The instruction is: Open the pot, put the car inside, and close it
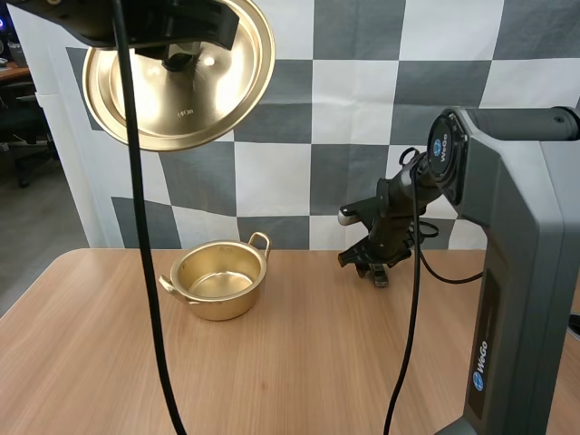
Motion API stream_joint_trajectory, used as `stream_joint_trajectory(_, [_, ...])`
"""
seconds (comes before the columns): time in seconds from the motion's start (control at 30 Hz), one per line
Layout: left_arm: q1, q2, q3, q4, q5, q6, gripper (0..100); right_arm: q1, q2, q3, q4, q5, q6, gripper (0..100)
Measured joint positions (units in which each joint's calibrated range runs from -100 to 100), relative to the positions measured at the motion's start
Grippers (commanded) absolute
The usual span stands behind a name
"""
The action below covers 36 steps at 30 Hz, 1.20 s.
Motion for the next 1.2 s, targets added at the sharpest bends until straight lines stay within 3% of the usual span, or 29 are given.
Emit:
stream_joint_trajectory(0.03, [0.0,0.0,0.0,0.0,0.0,0.0,0,0.0,0.1,0.0,0.8,0.2,0.0,0])
stream_joint_trajectory(0.77, [0.0,0.0,0.0,0.6,0.0,0.0,0,-0.2,-0.6,0.0,2.2,-0.2,0.1,0])
stream_joint_trajectory(1.0, [0.0,-1.0,0.0,0.6,0.0,-0.7,0,-0.3,-11.3,0.1,3.0,4.2,-4.2,0])
stream_joint_trajectory(1.2, [0.0,-4.9,0.0,1.2,0.0,-1.0,0,-0.3,-22.3,0.1,9.8,13.9,-12.2,0])
